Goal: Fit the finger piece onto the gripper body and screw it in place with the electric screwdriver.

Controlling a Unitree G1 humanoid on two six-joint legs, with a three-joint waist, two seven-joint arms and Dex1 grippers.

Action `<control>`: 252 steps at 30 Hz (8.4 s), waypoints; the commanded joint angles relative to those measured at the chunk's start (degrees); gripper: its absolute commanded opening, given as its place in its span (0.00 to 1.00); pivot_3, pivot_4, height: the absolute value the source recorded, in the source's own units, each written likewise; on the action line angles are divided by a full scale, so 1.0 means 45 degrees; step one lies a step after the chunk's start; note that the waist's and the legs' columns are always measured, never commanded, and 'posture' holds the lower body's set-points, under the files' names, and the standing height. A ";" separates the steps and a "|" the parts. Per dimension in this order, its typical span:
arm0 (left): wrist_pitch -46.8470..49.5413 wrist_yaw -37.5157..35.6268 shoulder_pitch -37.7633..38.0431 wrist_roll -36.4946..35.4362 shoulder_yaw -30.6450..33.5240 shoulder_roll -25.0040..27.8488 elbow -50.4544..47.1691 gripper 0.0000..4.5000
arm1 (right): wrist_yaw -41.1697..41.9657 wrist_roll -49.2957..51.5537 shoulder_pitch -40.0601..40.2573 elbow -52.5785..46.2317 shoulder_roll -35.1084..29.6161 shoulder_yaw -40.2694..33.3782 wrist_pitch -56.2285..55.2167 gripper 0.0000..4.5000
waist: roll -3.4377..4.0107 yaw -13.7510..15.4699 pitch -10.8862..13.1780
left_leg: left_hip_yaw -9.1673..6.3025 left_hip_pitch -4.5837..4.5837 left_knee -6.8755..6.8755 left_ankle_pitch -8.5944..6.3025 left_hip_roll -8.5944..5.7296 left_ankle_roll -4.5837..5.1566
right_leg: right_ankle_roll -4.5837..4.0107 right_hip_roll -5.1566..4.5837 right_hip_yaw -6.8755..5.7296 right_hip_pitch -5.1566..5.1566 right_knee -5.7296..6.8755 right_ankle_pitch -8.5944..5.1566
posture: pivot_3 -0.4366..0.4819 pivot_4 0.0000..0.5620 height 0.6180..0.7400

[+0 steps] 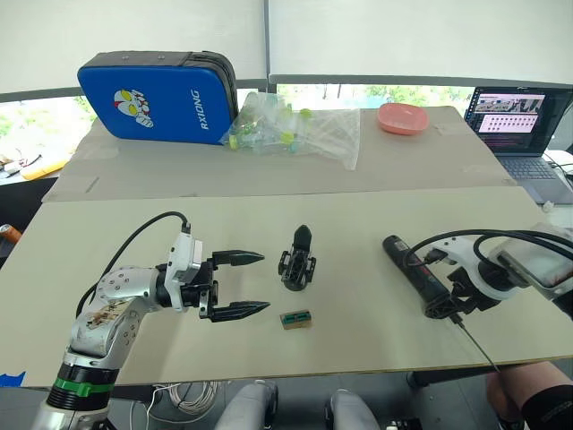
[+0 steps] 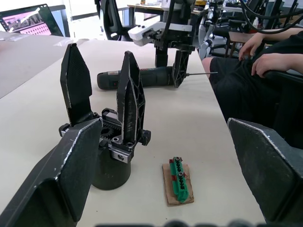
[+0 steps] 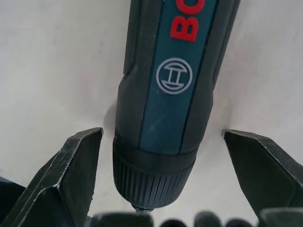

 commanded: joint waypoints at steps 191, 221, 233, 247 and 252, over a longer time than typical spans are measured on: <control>-0.3056 0.1795 0.0333 0.4891 -0.4276 -0.2658 0.3694 1.00 | 0.0864 0.1196 0.7680 -0.4564 0.9547 -0.6377 -1.6377 0.42 | 0.0050 0.0287 0.0011 | 0.0021 0.0069 0.0058 0.0009 -0.0018 -0.0020 | 0.0020 0.0018 -0.0003 0.0014 0.0068 0.0085 | 0.48 0.27 1.00; -0.3040 0.1802 0.0328 0.4864 -0.4259 -0.2650 0.3733 1.00 | 0.0999 0.1443 0.7608 -0.4511 0.9463 -0.6326 -1.6291 0.42 | 0.0049 0.0292 0.0011 | 0.0021 0.0069 0.0053 0.0009 -0.0018 -0.0021 | 0.0020 0.0016 -0.0003 0.0014 0.0062 0.0085 | 0.48 0.27 1.00; -0.3015 0.1836 0.0360 0.4872 -0.4271 -0.2666 0.3712 1.00 | 0.1135 0.1732 0.7610 -0.4483 0.9427 -0.6424 -1.6267 0.42 | 0.0049 0.0293 0.0011 | 0.0021 0.0069 0.0053 0.0009 -0.0018 -0.0020 | 0.0020 0.0015 -0.0003 0.0014 0.0062 0.0085 | 0.48 0.27 1.00; -0.3016 0.1789 0.0412 0.4885 -0.4300 -0.2623 0.3664 1.00 | 0.1203 0.1892 0.7803 -0.4524 0.9387 -0.6485 -1.6260 0.42 | 0.0049 0.0294 0.0011 | 0.0021 0.0069 0.0049 0.0009 -0.0018 -0.0021 | 0.0020 0.0013 -0.0003 0.0014 0.0057 0.0085 | 0.48 0.27 1.00; -0.3040 0.1752 0.0362 0.4899 -0.4312 -0.2625 0.3723 1.00 | 0.1256 0.1933 0.7792 -0.4498 0.9398 -0.6546 -1.6286 0.42 | 0.0049 0.0294 0.0011 | 0.0021 0.0069 0.0045 0.0009 -0.0018 -0.0021 | 0.0020 0.0013 -0.0003 0.0014 0.0052 0.0085 | 0.48 0.27 1.00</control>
